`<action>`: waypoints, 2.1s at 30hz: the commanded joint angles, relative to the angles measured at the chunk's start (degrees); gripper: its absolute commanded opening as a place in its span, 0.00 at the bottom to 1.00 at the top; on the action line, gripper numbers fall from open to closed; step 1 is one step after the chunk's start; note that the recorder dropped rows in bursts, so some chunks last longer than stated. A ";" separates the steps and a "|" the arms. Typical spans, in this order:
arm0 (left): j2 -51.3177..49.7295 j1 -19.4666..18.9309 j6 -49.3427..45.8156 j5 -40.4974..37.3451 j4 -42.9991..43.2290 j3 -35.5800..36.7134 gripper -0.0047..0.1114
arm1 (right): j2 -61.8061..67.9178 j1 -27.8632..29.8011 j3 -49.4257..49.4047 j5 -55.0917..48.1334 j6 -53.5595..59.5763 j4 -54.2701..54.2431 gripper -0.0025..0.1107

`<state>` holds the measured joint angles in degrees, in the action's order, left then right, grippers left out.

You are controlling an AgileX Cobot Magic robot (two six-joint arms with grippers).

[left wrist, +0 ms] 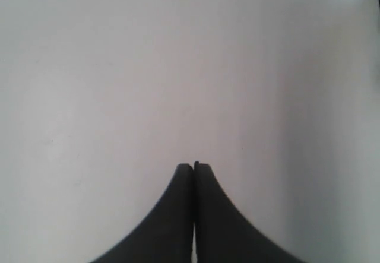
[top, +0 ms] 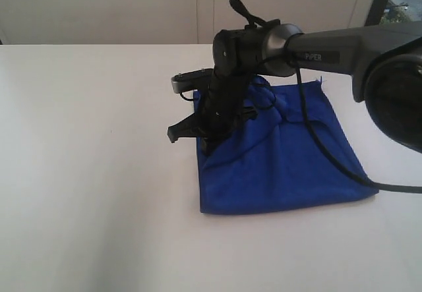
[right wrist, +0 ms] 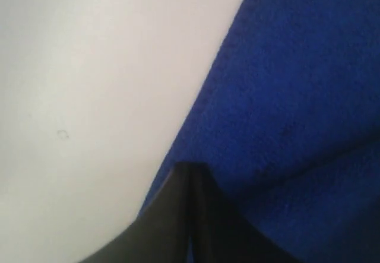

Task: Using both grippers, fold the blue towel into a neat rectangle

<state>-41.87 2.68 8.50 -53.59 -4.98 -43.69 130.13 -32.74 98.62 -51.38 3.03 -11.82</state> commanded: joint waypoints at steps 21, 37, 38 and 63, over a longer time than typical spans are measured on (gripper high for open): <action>0.45 -0.17 0.34 -0.90 -0.32 0.31 0.04 | 1.39 -6.82 -0.34 8.06 0.95 -10.83 0.02; 0.45 -0.17 0.34 -0.90 -0.32 0.31 0.04 | -0.02 -7.22 6.23 8.84 -0.88 -10.54 0.02; 0.45 -0.17 0.34 -0.90 -0.32 0.31 0.04 | -0.41 -7.22 6.81 8.51 -0.88 -10.10 0.02; 0.45 -0.17 0.34 -0.90 -0.32 0.31 0.04 | 6.70 -7.34 8.05 1.00 -4.98 -3.92 0.02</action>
<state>-41.87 2.68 8.50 -53.59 -4.98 -43.69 134.85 -40.00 106.89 -51.41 -1.28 -14.56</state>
